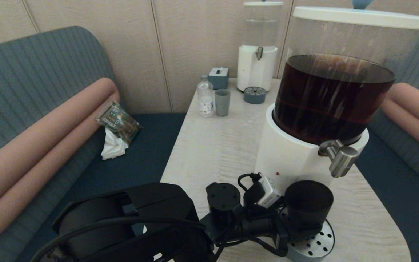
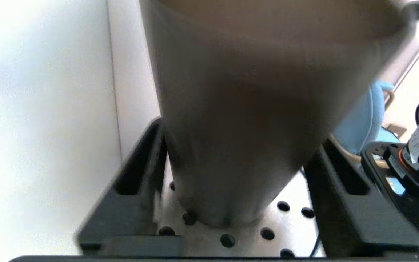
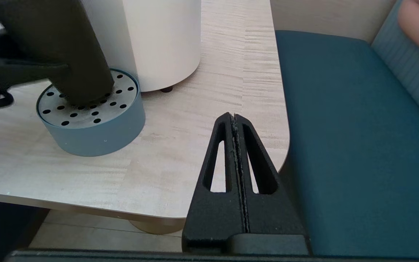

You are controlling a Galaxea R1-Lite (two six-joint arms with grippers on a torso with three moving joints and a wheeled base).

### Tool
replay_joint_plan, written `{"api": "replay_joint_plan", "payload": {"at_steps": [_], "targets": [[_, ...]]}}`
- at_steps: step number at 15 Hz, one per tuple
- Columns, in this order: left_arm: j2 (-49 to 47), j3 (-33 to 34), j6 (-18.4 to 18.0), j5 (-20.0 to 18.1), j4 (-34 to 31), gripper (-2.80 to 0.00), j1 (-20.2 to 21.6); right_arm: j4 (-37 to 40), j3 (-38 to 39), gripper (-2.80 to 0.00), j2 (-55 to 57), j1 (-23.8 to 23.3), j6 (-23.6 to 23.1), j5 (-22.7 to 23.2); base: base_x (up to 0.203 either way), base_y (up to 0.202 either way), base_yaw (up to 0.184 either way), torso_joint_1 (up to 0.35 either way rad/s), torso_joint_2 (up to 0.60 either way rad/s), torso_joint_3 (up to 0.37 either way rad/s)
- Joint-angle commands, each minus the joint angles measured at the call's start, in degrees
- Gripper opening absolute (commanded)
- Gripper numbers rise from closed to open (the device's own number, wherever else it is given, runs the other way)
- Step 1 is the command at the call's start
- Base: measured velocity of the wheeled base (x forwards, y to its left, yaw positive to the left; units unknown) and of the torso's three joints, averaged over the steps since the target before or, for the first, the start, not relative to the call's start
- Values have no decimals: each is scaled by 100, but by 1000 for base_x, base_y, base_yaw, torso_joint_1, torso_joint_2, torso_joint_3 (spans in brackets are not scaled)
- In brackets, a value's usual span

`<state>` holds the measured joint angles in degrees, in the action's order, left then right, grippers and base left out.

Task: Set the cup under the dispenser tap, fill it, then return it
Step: Place it under the water dispenser

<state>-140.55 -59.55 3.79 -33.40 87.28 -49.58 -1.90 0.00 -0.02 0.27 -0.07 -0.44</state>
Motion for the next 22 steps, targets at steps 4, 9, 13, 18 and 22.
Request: {"api": "replay_joint_plan", "payload": {"at_steps": [4,9,13,18,22], "targets": [[-17,23,-19,0,38,0,-87,-3,53,-280,-15,8,-1,0,0,0,0,0,0,0],[9,31,-10,122,38,0,-112,-3,53,-280,-15,8,-1,0,0,0,0,0,0,0],[187,344,-10,123,38,0,-130,-3,53,-280,-15,0,-1,0,0,0,0,0,0,0],[770,1230,-40,128,38,0,-128,-3,53,-280,-15,8,-1,0,0,0,0,0,0,0],[1606,2175,-81,224,38,0,-122,-3,53,-280,-15,0,-1,0,0,0,0,0,0,0]]}}
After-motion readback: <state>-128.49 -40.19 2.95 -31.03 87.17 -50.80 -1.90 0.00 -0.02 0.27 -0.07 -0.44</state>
